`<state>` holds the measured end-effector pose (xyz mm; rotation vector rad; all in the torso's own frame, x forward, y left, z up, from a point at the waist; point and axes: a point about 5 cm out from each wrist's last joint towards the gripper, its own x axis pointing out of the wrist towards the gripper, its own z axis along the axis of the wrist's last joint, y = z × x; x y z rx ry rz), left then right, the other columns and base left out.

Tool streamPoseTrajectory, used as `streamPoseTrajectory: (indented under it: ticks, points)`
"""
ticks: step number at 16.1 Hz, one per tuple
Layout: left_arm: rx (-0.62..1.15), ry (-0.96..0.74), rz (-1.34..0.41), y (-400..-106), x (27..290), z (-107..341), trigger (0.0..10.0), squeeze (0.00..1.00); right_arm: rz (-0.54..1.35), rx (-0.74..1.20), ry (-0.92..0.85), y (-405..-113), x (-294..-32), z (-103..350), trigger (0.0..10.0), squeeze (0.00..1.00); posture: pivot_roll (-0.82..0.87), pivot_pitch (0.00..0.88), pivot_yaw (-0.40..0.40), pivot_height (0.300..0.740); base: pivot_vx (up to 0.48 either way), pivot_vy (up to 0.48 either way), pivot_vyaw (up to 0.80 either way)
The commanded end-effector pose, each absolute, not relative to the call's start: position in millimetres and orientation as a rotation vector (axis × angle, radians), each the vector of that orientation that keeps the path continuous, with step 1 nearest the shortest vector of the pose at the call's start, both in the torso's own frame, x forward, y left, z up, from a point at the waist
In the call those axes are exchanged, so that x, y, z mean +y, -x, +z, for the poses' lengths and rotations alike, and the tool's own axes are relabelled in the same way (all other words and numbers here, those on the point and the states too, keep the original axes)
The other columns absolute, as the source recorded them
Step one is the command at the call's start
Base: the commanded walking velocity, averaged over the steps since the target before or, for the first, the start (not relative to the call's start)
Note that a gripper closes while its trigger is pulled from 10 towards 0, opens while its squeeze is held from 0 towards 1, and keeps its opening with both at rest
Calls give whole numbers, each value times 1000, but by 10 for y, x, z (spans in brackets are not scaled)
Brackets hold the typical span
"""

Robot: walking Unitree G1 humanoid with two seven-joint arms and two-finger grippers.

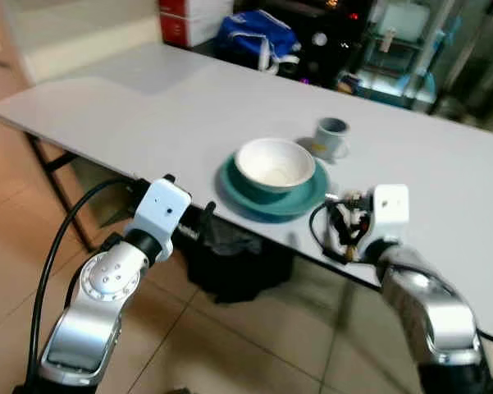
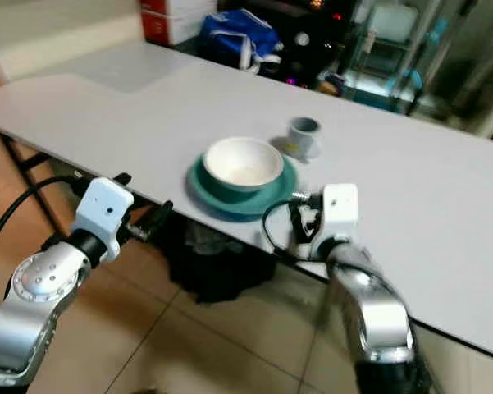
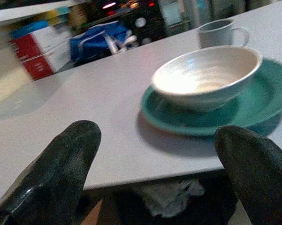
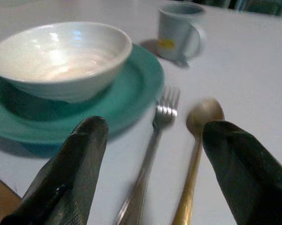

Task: Setting the table

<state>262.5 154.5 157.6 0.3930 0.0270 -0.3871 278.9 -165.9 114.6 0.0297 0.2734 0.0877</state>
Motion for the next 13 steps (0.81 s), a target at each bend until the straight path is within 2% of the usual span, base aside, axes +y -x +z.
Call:
streamPoseTrajectory:
  ticks: [1, 3, 4, 7, 9, 11, 13]
  points:
    - [1, -391, -415, -2646, 1486, 1629, 10000, 0, 54, 231, -31, -2757, -1746, 1216, 10000, 0, -44, 0, -38, 740, 285, 0, -800]
    - [0, -385, -430, -2641, 1475, 1637, 10000, 0, 59, 221, -40, -2735, -1722, 1210, 10000, 0, -46, 0, -34, 740, 289, 0, -800]
    - [3, -402, -424, -2636, 1513, 1640, 10000, 0, 110, 237, 19, -2722, -1653, 1183, 10000, 0, -46, 0, -38, 740, 262, 0, 0]
    - [-7, -396, -409, -2602, 1582, 1685, 10000, 0, 176, 210, 4, -2692, -1581, 1236, 10000, 0, -42, 0, -46, 740, 255, 0, 0]
    - [-60, -362, -413, -2548, 1602, 1808, 10000, 0, 229, 182, 39, -2678, -1544, 1285, 10000, 0, -32, 0, -56, 740, 120, 0, 800]
    - [-97, -340, -432, -2509, 1611, 1911, 10000, 0, 279, 150, -14, -2646, -1535, 1339, 10000, 0, -26, 0, -60, 740, 0, 0, 800]
    - [-109, -330, -459, -2479, 1607, 1941, 10000, 0, 288, 131, -66, -2628, -1571, 1376, 10000, 0, -25, 0, -61, 740, 0, 0, 0]
